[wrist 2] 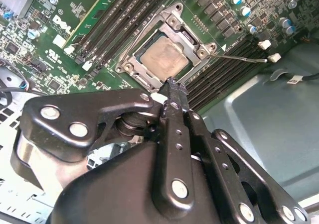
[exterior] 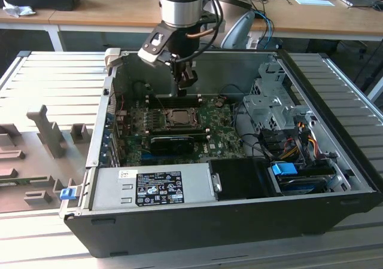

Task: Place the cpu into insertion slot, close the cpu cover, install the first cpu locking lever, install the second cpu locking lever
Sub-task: 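Install the first cpu locking lever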

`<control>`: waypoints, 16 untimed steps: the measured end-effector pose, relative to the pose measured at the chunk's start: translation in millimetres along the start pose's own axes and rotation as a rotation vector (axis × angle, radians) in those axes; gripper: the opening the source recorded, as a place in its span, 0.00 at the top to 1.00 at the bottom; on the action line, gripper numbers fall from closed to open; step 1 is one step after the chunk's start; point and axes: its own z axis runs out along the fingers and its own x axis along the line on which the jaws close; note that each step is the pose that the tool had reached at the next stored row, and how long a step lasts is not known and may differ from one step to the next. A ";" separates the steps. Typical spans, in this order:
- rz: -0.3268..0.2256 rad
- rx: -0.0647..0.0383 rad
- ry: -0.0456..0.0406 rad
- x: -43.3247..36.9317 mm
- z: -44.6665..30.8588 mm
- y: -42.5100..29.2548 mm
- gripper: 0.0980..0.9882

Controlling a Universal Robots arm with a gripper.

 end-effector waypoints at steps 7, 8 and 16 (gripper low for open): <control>-0.047 -0.001 0.0021 0.0 0.0 -1.5 0.99; -0.054 -0.001 0.0023 0.0 0.0 -1.5 0.99; -0.106 -0.001 0.0046 -0.1 0.0 -1.5 0.99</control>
